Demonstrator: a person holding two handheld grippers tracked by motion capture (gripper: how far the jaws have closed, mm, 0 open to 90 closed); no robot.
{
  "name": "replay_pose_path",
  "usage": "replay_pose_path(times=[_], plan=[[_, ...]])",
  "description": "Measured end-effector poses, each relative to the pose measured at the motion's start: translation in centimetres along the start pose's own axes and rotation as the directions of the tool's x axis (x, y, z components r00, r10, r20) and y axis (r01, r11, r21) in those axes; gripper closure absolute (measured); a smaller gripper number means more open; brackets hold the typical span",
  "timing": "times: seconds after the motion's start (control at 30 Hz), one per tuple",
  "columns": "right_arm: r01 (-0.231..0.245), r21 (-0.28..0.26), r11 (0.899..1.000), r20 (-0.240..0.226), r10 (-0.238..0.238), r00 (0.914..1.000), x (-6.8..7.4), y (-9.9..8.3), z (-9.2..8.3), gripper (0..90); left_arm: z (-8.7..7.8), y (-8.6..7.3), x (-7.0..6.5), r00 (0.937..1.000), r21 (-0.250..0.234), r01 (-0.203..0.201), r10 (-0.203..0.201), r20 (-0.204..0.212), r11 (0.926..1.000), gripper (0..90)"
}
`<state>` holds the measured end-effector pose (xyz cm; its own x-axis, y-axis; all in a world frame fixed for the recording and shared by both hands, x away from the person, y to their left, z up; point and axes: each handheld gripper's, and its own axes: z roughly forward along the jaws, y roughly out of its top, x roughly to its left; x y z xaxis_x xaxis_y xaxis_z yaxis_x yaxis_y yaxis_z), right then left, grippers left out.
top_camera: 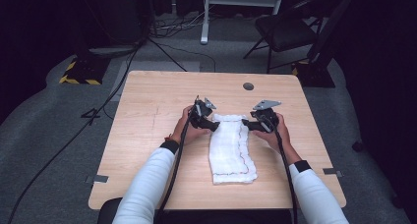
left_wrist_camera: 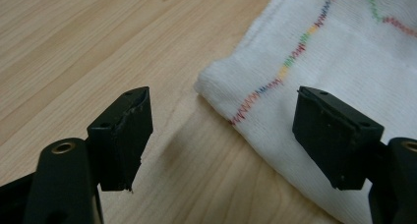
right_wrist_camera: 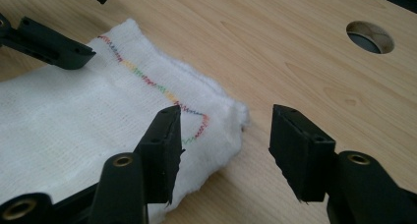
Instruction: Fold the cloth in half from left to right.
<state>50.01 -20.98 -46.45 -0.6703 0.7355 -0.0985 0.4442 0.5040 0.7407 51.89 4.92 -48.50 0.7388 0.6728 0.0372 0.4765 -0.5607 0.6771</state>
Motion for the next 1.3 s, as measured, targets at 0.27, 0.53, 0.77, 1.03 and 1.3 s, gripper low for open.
replay_pose_path(times=[0.27, 0.53, 0.77, 1.03, 1.3], plan=[[-0.018, 0.049, 0.999, 0.010, 0.018, 0.9998, -0.5, 0.5, 2.3, 45.9, 0.9, 0.1, 0.5, 0.9981, -0.034, 0.059, -0.059, 0.015, 0.9977, 25.3], [-0.025, 0.094, 0.995, -0.029, 0.027, 0.9992, -0.4, 0.7, 4.4, 43.1, 0.9, -0.2, 0.2, 0.9999, 0.013, 0.004, -0.004, 0.013, 0.9999, 29.1], [-0.074, 0.113, 0.991, -0.106, 0.087, 0.9905, -1.1, 0.9, 4.9, 47.7, 0.8, -0.4, 0.6, 0.9978, 0.011, 0.020, -0.020, 0.063, 0.9997, 37.4], [-0.061, 0.123, 0.991, -0.166, 0.081, 0.9828, -0.6, 1.1, 4.7, 75.5, 0.8, -0.1, 0.8, 0.9880, 0.030, 0.004, -0.008, 0.154, 0.9995, 61.6], [0.023, 0.120, 0.993, -0.087, -0.013, 0.9961, 0.3, 1.8, 4.4, 81.8, 1.0, 1.1, 0.2, 0.9929, 0.051, -0.051, 0.045, 0.110, 0.9974, 80.3]])
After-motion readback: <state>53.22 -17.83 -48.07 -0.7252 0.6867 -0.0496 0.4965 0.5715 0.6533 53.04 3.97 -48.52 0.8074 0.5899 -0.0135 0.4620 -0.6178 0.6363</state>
